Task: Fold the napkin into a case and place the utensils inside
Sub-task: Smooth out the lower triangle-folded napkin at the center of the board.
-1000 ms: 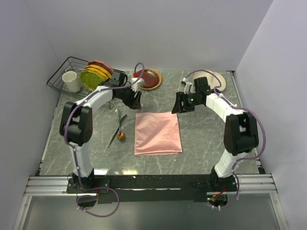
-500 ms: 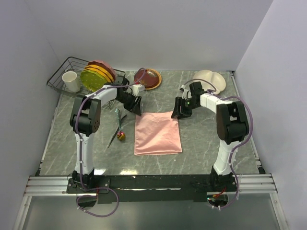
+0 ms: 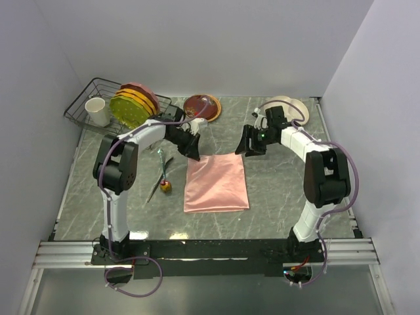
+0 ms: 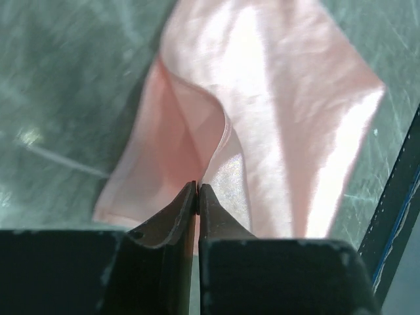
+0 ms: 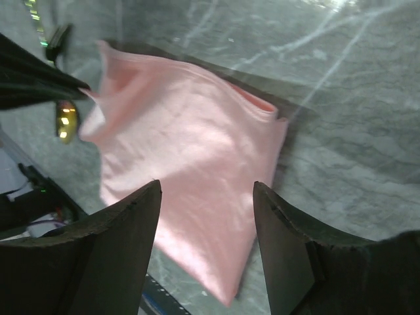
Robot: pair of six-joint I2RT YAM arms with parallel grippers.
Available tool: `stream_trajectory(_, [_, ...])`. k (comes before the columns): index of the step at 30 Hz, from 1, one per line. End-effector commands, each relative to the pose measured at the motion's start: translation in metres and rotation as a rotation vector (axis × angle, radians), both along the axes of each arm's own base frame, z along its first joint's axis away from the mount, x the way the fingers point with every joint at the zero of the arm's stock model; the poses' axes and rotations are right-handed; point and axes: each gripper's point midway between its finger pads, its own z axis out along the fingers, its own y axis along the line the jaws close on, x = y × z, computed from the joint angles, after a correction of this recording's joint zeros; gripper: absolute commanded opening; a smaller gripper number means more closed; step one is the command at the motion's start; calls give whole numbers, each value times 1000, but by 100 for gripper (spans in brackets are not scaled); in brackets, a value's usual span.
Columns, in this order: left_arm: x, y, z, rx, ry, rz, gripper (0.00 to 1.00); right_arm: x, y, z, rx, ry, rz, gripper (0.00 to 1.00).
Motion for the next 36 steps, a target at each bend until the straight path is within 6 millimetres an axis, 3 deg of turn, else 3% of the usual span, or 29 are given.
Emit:
stream_trajectory(1, [-27,-31,34,-44,-131,-133,9,-1,12,23,106,39,-13,65])
stream_trajectory(5, [-53,-46,34,-30,-159,-194,15,-3,14,14,115,77,-5,64])
stream_trajectory(6, [-58,-47,32,-28,-167,-226,27,-2,15,15,121,77,0,64])
stream_trajectory(8, [-69,-44,32,-42,-125,-267,38,-2,16,9,124,97,-2,64])
stream_trajectory(9, [-65,-40,34,-53,-110,-244,47,-3,18,6,123,110,3,64])
stream_trajectory(10, [-51,-37,41,-86,-127,-198,51,-3,18,3,119,114,8,63])
stream_trajectory(12, [-15,-10,48,-123,-78,-21,59,-6,21,-1,113,123,20,63])
stream_trajectory(15, [32,22,43,-84,-102,153,65,-8,24,-7,110,136,35,63])
stream_trajectory(16, [43,25,38,-70,-101,178,66,-9,27,-7,110,137,44,63])
stream_trajectory(22, [58,22,3,-57,1,168,67,-7,34,-13,111,148,57,61])
stream_trajectory(27, [63,7,-2,-122,47,146,67,-9,33,-32,83,182,51,57])
stream_trajectory(30, [61,-3,-6,-140,81,118,66,-12,29,-48,50,224,40,51])
stream_trajectory(36, [27,-18,-10,-137,167,26,60,-16,19,-74,-25,294,-5,36])
